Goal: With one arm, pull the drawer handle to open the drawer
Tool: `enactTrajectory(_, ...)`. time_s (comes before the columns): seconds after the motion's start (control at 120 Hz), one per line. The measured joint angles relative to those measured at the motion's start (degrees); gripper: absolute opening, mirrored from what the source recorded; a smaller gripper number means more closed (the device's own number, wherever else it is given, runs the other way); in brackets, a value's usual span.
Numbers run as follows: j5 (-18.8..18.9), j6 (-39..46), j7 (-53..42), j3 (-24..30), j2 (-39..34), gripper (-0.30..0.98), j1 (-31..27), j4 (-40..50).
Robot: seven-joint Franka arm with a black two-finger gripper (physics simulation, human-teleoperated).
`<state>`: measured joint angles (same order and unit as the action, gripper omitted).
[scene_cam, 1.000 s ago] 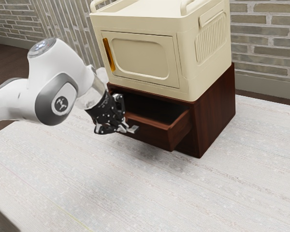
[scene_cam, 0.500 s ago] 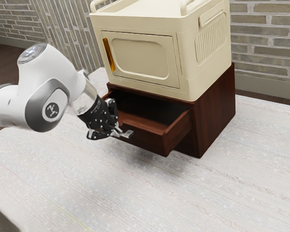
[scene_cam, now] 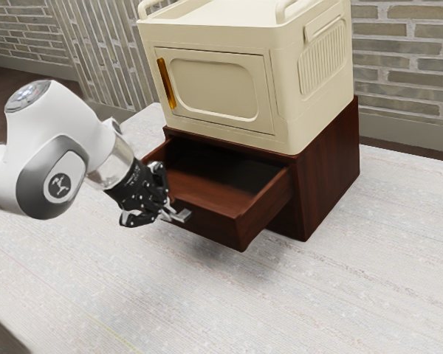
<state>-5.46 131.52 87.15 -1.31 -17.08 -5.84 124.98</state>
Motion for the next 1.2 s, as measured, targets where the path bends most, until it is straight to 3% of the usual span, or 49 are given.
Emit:
enactTrajectory(0.925,-0.17,0.34,0.05,-1.69,-5.76,-0.1,0.06,5.67)
enactTrajectory(1.2,-0.25,0.38,-0.01,-1.67,-6.79,0.07,0.03,5.74)
